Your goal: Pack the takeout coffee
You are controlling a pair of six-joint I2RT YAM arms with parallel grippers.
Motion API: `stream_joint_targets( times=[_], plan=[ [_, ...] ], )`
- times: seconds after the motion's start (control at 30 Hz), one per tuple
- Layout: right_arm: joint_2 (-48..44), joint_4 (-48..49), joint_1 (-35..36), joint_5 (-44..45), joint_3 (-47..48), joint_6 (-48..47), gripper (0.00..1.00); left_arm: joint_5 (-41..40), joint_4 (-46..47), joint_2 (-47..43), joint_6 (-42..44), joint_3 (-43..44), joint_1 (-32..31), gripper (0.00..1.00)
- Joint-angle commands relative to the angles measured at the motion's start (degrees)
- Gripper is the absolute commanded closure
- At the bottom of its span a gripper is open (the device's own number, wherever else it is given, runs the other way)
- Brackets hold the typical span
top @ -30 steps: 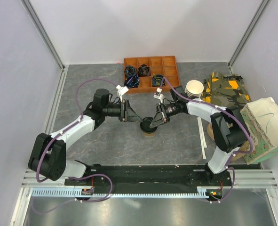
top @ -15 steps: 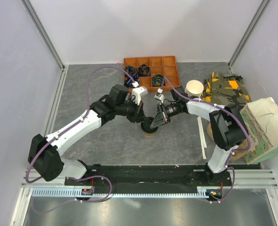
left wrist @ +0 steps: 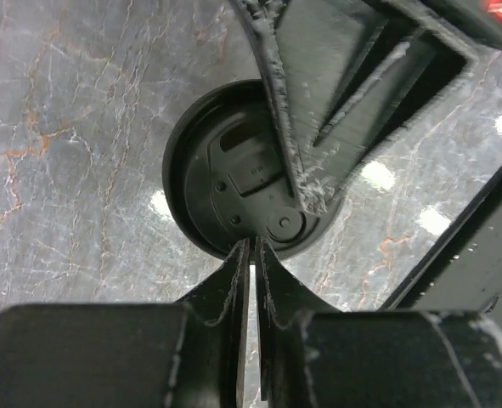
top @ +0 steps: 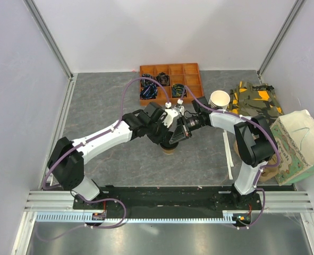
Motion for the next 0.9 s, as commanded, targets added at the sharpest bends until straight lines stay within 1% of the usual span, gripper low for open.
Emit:
stream_joint_targets(
  times=[0.0, 0.23, 0.3, 0.47, 0.6, 0.63, 0.67, 0.73, 0.8, 0.87],
  plan=[
    [2.1, -0.8, -0.1, 6.7, 0.9, -2.8, 1.0, -3.2, -2.4, 0.7, 2.7, 3.2, 0.0, 0.87],
    [2.3, -1.2, -0.1, 7.9, 1.1, -2.9, 1.0, -2.2, -3.6, -5.0, 2.7, 8.6, 0.1, 0.86],
    [2.4, -1.2, -0.1, 8.1, 1.2, -3.0, 1.0, -1.6, -4.0, -4.9, 2.1, 9.2, 0.1, 0.86],
    [2.8, -1.5, -0.1, 8.6, 1.7, -3.1, 1.0, 0.7, -2.9, -2.6, 0.3, 7.1, 0.2, 0.86],
    [2.9, -1.6, -0.1, 8.9, 1.9, -3.4, 1.0, 1.6, 0.1, 0.3, 0.0, 4.9, 0.7, 0.86],
    [3.1, -1.8, -0.1, 8.9, 2.2, -3.4, 1.0, 1.9, 0.1, 1.1, -0.1, 4.6, 0.9, 0.86],
    [3.3, -2.0, -0.1, 9.0, 2.3, -3.6, 1.0, 2.5, 0.2, 1.8, -2.1, 4.2, 1.4, 0.86],
    [3.4, -2.4, -0.1, 9.4, 2.6, -4.0, 1.0, 4.0, 0.1, 3.6, -2.4, 2.9, 2.9, 0.87],
    [3.6, -3.0, -0.1, 9.5, 2.6, -4.4, 1.0, 4.5, -0.5, 3.4, -2.1, 2.0, 3.4, 0.87],
    [3.7, -3.1, -0.1, 9.5, 2.8, -4.5, 1.0, 5.0, -0.6, 1.4, -1.7, 1.9, 3.3, 0.87]
  ],
)
